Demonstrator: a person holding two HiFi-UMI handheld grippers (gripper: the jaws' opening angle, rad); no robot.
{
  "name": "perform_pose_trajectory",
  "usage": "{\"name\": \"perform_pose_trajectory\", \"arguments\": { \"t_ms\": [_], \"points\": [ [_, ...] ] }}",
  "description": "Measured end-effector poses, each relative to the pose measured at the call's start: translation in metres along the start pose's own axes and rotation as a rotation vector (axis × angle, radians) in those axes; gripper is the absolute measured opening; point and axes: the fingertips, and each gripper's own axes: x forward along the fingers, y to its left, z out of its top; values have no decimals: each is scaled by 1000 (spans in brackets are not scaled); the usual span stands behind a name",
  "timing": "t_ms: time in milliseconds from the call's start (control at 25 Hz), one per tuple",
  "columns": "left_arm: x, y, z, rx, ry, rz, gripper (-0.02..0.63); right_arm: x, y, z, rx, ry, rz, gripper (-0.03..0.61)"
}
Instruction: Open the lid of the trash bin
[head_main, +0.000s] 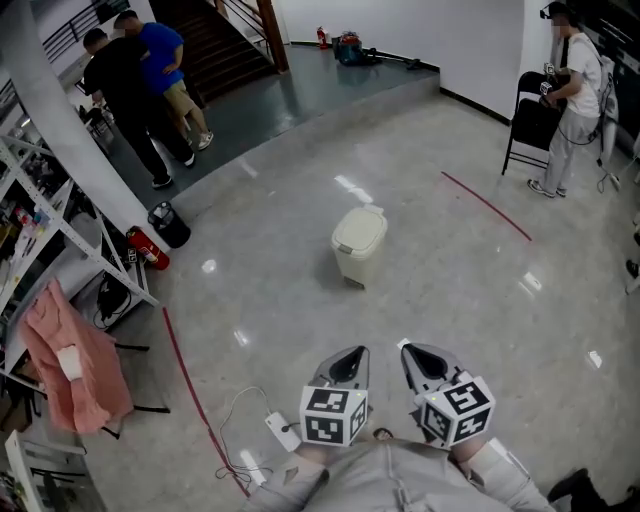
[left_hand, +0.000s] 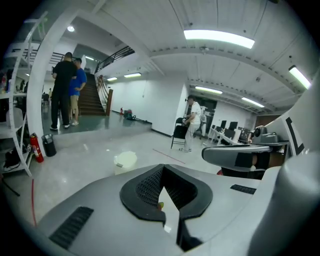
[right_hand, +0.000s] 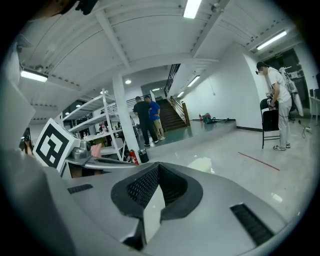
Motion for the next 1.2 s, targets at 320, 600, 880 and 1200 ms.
{"name": "perform_pose_trajectory", "arguments": {
  "t_ms": [320,600,880,1200],
  "points": [
    [2,-12,10,8,1,8,3,-1,-8,2,-5,17,-1,2],
    [13,3,8,-55,22,17,3,18,-10,6,-1,22,7,2],
    [35,25,27,-66,11,26,3,48,-28,26,11,9,-7,2],
    [70,63,45,-83,25,33,3,91,-42,42,15,13,-15,2]
  ]
}}
